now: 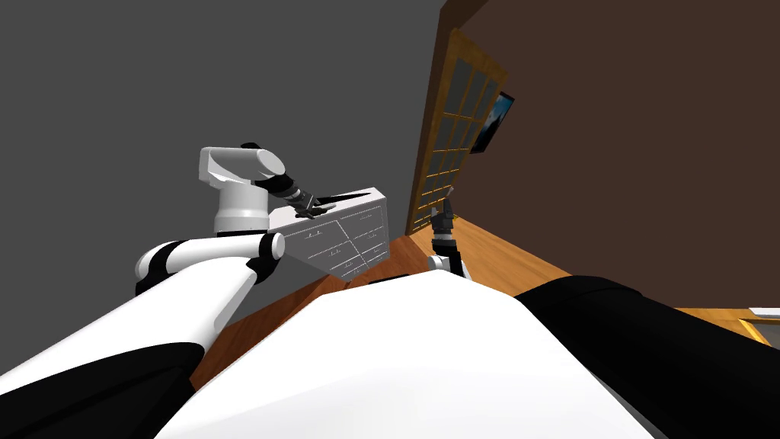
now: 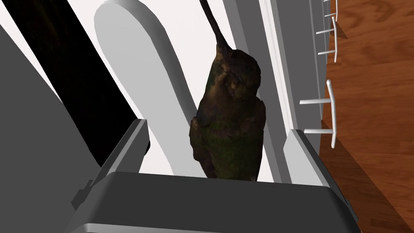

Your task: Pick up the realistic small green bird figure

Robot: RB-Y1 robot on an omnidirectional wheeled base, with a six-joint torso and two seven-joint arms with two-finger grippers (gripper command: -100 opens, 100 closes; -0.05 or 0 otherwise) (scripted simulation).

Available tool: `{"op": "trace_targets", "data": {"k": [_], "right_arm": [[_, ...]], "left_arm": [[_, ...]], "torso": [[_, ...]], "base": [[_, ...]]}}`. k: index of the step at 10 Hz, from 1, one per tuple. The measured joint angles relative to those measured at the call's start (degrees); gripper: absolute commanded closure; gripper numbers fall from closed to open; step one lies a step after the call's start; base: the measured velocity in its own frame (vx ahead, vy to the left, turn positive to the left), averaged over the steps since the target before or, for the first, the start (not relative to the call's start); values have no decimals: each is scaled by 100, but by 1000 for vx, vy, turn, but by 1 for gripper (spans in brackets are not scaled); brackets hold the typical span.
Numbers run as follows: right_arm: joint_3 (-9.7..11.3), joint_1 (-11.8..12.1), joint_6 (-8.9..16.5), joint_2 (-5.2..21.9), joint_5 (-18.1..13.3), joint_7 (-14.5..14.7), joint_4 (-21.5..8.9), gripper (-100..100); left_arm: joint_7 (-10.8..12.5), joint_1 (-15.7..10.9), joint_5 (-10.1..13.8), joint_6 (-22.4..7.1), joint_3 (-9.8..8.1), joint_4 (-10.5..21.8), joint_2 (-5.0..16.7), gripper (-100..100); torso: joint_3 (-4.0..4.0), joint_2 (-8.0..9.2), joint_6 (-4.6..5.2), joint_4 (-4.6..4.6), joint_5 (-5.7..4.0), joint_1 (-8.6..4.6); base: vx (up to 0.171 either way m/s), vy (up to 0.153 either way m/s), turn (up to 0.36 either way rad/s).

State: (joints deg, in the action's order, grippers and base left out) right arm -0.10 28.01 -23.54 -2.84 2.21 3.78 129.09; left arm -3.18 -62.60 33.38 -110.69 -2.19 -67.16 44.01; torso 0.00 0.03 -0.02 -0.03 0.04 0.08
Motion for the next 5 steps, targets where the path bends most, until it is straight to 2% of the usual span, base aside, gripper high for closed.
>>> {"op": "trace_targets", "data": {"k": [4,5], "right_arm": [[0,0,0,0,0,0,0,0],[0,0,0,0,0,0,0,0]], "left_arm": [[2,8,1,-17,2,4,0,100],[1,7,1,-16,2,4,-1,0]], "torso": [[-9,-17,8,-1,-1,2],[-10,-18,8,-2,-1,2]], "base": [[-1,0,3],[0,0,0]]}}
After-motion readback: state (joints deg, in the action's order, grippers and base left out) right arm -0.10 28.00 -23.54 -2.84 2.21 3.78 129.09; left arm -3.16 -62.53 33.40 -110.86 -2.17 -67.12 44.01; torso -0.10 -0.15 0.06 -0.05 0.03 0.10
